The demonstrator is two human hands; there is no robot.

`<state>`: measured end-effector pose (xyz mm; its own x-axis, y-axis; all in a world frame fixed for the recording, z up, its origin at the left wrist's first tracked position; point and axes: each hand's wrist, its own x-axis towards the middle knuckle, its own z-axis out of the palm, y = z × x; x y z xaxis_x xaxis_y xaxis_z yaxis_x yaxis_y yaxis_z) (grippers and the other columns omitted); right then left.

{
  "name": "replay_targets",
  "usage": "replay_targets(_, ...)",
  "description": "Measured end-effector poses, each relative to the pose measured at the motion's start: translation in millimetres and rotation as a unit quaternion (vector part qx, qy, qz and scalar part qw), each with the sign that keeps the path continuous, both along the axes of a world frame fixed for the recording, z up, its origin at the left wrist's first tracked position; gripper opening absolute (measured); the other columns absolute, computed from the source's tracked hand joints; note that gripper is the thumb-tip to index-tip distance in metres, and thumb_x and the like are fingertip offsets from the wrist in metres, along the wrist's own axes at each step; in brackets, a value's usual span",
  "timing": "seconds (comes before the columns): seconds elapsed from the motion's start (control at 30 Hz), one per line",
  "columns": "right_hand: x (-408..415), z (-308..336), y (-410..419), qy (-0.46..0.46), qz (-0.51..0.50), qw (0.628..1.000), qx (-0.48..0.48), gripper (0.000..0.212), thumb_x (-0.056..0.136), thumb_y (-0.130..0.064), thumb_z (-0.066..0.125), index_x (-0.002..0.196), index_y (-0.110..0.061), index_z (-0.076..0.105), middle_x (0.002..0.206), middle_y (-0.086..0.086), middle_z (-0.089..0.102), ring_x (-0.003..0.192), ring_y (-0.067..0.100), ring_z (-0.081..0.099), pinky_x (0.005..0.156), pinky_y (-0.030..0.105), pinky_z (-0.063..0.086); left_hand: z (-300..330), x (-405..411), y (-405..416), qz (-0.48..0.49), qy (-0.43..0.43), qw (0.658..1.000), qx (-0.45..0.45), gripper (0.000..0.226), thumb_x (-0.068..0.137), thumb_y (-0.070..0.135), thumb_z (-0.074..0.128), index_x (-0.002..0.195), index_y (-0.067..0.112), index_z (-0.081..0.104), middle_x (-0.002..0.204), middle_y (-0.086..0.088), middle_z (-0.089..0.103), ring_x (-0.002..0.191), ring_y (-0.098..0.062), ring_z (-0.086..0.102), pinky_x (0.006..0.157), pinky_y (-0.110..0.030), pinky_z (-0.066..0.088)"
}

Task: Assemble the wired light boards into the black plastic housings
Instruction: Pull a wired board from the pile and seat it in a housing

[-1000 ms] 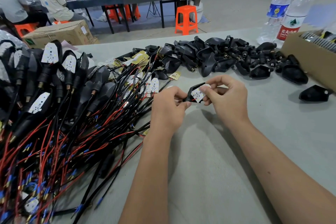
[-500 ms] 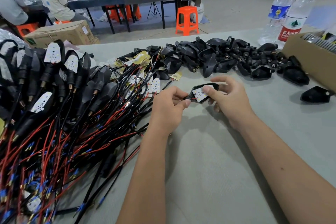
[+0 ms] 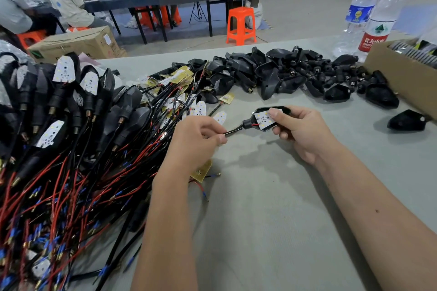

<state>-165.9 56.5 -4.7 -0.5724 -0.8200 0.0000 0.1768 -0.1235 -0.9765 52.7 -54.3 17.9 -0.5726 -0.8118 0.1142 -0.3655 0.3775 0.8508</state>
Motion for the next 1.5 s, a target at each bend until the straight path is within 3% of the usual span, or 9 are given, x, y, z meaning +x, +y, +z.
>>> replay_targets(0.27, 9.6, 0.2, -2.2, 0.016, 0.022, 1.0, -0.008, 0.011, 0.089, -0.018, 0.077, 0.09, -0.007, 0.078, 0.073, 0.006, 0.073, 0.05, 0.007, 0.057, 0.046, 0.014, 0.044, 0.8, -15.8, 12.2, 0.009, 0.045, 0.999, -0.001, 0.022, 0.084, 0.002, 0.077, 0.076, 0.022, 0.075, 0.067, -0.002, 0.073, 0.047, -0.01, 0.058, 0.054, -0.031, 0.056)
replay_targets(0.43, 8.4, 1.8, -0.9, 0.011, 0.026, 0.999, -0.016, 0.026, 0.075, -0.033, 0.08, 0.087, -0.01, 0.079, 0.074, 0.006, 0.073, 0.051, 0.008, 0.058, 0.046, 0.014, 0.045, -1.0, -17.4, 13.8, 0.0, 0.044, 0.999, -0.005, 0.022, 0.09, 0.003, 0.071, 0.081, 0.022, 0.074, 0.073, 0.002, 0.076, 0.048, -0.009, 0.061, 0.057, -0.023, 0.056)
replay_targets(0.57, 8.9, 3.0, -1.4, -0.006, 0.051, 0.999, -0.005, 0.031, 0.087, -0.039, 0.07, 0.085, -0.009, 0.077, 0.074, 0.008, 0.073, 0.053, 0.01, 0.06, 0.047, 0.016, 0.046, -3.0, -14.5, 12.2, 0.01, 0.038, 0.999, 0.0, 0.018, 0.091, 0.005, 0.072, 0.083, 0.021, 0.075, 0.073, 0.003, 0.076, 0.048, -0.008, 0.061, 0.055, -0.019, 0.052)
replay_targets(0.67, 7.5, 4.2, 0.1, 0.004, 0.06, 0.998, -0.001, 0.029, 0.104, -0.022, 0.057, 0.091, -0.003, 0.075, 0.069, 0.007, 0.072, 0.051, 0.008, 0.058, 0.049, 0.016, 0.046, -2.6, -13.0, 11.7, 0.01, 0.043, 0.999, 0.002, 0.019, 0.091, 0.004, 0.071, 0.083, 0.021, 0.074, 0.073, 0.004, 0.076, 0.048, -0.008, 0.06, 0.053, -0.017, 0.049)
replay_targets(0.77, 7.1, 3.4, 1.2, 0.05, 0.047, 0.998, 0.012, 0.022, 0.105, -0.012, 0.056, 0.099, 0.0, 0.073, 0.065, 0.002, 0.072, 0.049, 0.005, 0.058, 0.05, 0.014, 0.047, -2.2, -12.6, 12.2, 0.007, 0.031, 0.999, -0.012, 0.019, 0.09, 0.006, 0.072, 0.081, 0.023, 0.074, 0.074, 0.002, 0.076, 0.049, -0.009, 0.062, 0.056, -0.022, 0.054)
replay_targets(1.03, -13.2, -1.0, 0.9, 0.063, -0.072, 0.994, 0.053, 0.014, 0.103, -0.009, 0.06, 0.1, -0.003, 0.072, 0.068, 0.007, 0.074, 0.049, 0.012, 0.062, 0.046, 0.019, 0.049, 12.5, 6.1, 2.8, -0.022, -0.056, 0.998, 0.03, 0.009, 0.09, 0.017, 0.074, 0.081, 0.02, 0.074, 0.073, 0.001, 0.076, 0.048, -0.016, 0.064, 0.059, -0.034, 0.058)
replay_targets(1.2, -46.0, -11.3, 5.6, 0.115, -0.224, 0.961, 0.11, 0.015, 0.1, -0.017, 0.061, 0.09, -0.017, 0.072, 0.062, -0.001, 0.072, 0.051, 0.015, 0.058, 0.044, 0.023, 0.044, 27.9, 42.4, -19.9, 0.034, -0.101, 0.994, -0.015, 0.02, 0.091, 0.02, 0.075, 0.071, 0.019, 0.074, 0.068, 0.003, 0.076, 0.041, -0.01, 0.05, 0.049, -0.022, 0.042)
replay_targets(1.37, -48.2, -15.5, 6.5, 0.169, -0.193, 0.957, 0.134, 0.014, 0.097, -0.021, 0.063, 0.09, -0.016, 0.075, 0.07, 0.009, 0.075, 0.053, 0.02, 0.059, 0.047, 0.03, 0.044, 31.2, 45.9, -13.7, 0.067, 0.116, 0.987, 0.091, 0.023, 0.093, 0.012, 0.072, 0.071, 0.018, 0.077, 0.073, -0.006, 0.076, 0.046, -0.006, 0.047, 0.043, -0.015, 0.039)
replay_targets(1.5, -44.2, -12.3, 9.1, 0.222, -0.139, 0.953, 0.153, 0.018, 0.097, -0.023, 0.066, 0.084, -0.019, 0.077, 0.07, 0.009, 0.075, 0.056, 0.02, 0.058, 0.055, 0.034, 0.045, 34.4, 28.1, -4.2, 0.076, 0.319, 0.929, 0.173, 0.013, 0.095, 0.006, 0.067, 0.085, 0.01, 0.074, 0.079, -0.008, 0.075, 0.055, -0.008, 0.057, 0.05, -0.015, 0.046)
